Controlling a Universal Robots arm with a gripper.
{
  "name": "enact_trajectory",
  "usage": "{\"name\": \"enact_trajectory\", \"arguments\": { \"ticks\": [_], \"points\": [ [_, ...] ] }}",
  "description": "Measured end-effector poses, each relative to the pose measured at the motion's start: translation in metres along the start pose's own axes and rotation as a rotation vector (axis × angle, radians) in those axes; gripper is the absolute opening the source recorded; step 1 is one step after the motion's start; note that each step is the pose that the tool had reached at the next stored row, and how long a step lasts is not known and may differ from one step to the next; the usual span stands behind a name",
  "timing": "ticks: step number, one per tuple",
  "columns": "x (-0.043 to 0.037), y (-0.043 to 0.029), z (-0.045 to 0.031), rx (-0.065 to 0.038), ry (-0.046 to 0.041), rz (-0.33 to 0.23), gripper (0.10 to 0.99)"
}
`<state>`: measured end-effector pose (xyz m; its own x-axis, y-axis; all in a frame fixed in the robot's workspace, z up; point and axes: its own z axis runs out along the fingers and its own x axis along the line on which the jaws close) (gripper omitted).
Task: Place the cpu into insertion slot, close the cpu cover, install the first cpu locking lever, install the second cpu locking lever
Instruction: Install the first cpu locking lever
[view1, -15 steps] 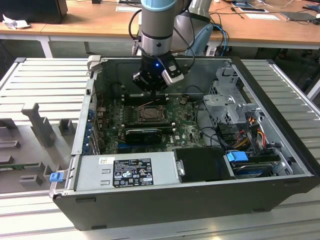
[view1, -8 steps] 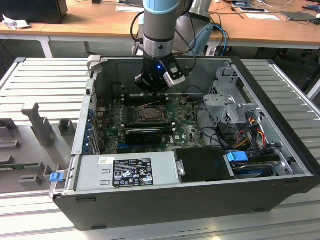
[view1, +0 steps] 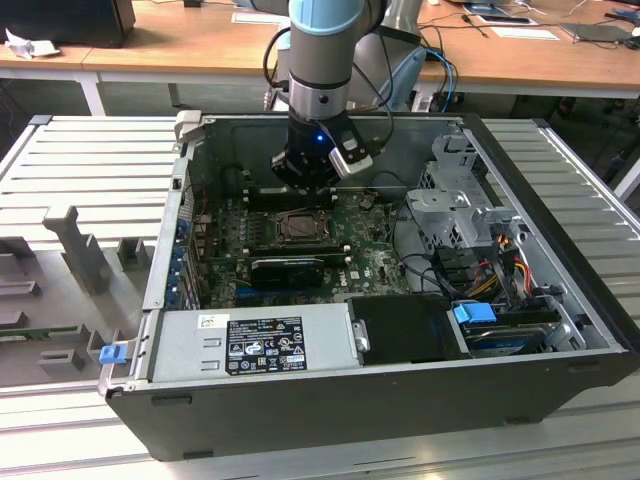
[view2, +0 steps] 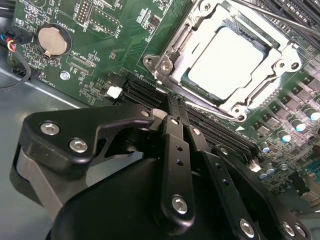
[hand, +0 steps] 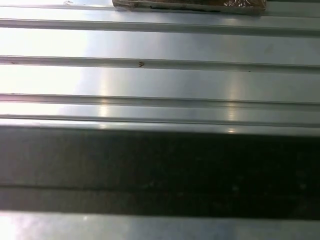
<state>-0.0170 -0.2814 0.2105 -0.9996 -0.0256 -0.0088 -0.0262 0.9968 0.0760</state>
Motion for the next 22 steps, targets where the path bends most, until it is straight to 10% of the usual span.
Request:
{"name": "enact_trajectory", "arguments": {
  "ticks": [22],
  "points": [
    [-0.0004, -0.0046, 0.0084, 0.007, 0.0002, 0.0, 0.106]
  ]
}}
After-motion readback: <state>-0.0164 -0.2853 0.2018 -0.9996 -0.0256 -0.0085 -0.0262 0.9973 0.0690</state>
